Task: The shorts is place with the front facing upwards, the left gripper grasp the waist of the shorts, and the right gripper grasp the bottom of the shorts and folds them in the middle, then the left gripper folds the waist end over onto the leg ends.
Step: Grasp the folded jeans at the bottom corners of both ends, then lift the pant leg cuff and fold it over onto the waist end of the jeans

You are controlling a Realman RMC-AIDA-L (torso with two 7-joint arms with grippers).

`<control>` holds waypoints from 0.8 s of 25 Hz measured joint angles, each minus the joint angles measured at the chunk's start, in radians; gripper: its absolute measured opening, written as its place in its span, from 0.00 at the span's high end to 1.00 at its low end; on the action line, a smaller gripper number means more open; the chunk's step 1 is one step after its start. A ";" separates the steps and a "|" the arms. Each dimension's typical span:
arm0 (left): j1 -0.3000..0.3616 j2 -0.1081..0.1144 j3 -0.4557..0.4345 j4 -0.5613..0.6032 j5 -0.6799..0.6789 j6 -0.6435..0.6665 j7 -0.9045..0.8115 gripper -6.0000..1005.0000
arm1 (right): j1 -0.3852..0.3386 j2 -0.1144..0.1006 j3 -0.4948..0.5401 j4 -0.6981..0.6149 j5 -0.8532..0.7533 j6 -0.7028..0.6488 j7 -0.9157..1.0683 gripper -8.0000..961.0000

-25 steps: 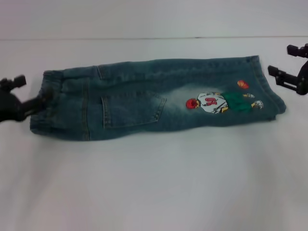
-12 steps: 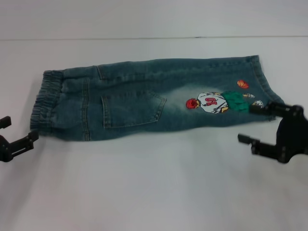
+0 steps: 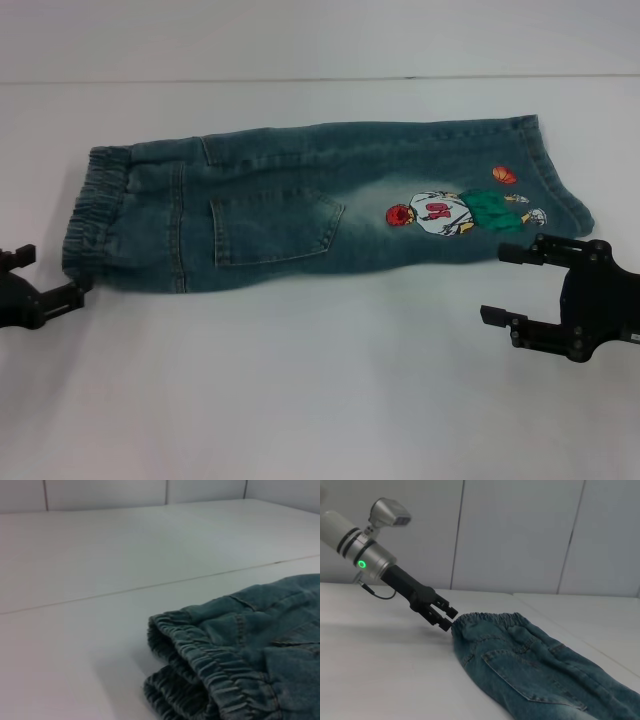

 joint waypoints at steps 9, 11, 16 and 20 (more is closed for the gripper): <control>-0.017 0.003 0.037 -0.020 0.015 0.015 0.001 0.14 | -0.005 0.001 0.003 -0.002 -0.002 0.005 0.010 0.26; -0.022 0.004 0.036 -0.022 0.021 0.015 -0.002 0.20 | -0.006 0.001 0.004 -0.001 -0.002 0.005 0.009 0.26; -0.038 0.004 0.036 -0.032 0.021 0.011 -0.018 0.35 | -0.006 0.002 0.007 -0.003 -0.002 0.006 0.008 0.26; -0.045 0.004 0.036 -0.037 0.021 0.012 -0.019 0.50 | -0.006 0.001 0.010 -0.003 -0.001 0.007 0.009 0.26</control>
